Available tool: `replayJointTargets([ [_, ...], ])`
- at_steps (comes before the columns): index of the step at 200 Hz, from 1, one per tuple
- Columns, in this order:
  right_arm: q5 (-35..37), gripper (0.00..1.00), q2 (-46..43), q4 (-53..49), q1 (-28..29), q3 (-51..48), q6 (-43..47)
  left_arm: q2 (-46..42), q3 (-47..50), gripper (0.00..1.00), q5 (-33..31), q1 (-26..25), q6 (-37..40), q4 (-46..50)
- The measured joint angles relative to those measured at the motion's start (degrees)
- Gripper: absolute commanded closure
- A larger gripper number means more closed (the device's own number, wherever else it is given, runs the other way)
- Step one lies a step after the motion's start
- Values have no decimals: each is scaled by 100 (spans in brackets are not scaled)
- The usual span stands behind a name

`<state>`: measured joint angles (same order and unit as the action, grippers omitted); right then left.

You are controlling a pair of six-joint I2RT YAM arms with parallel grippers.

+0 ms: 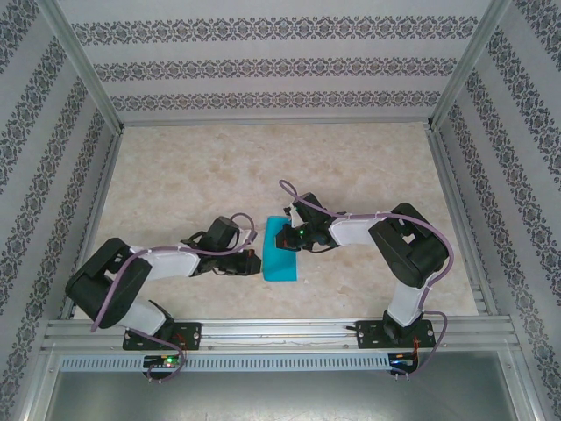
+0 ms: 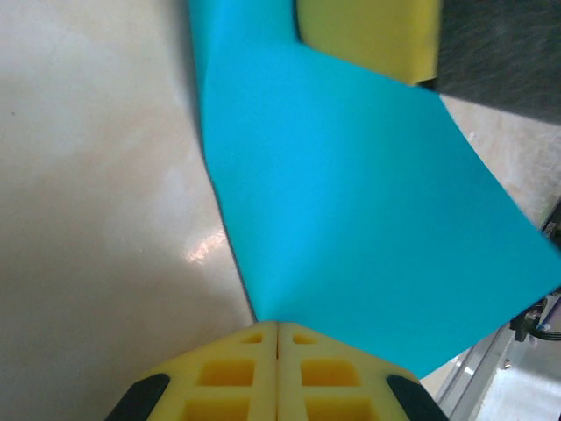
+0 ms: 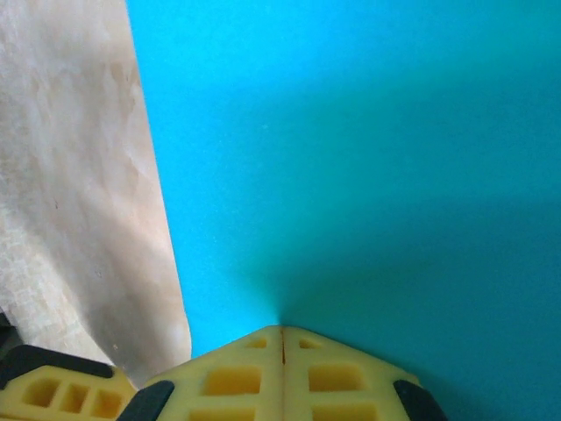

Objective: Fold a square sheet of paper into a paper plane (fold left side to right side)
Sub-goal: First fold the square sheet of paper in half at the center of the table.

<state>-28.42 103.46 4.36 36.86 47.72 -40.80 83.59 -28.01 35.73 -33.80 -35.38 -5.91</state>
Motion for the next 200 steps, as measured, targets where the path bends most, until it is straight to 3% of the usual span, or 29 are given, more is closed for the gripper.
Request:
replayJointTargets([
  [66, 0, 100, 0, -7, 4, 2, 59, 39, -791, 93, 52, 2, -24, 129],
  [124, 0, 100, 11, -50, 4, 28, 72, 909, -728, 94, 286, -181, -142, -352],
  [200, 0, 100, 44, -221, 4, 129, 201, 901, -304, 94, 278, -232, -219, -767],
])
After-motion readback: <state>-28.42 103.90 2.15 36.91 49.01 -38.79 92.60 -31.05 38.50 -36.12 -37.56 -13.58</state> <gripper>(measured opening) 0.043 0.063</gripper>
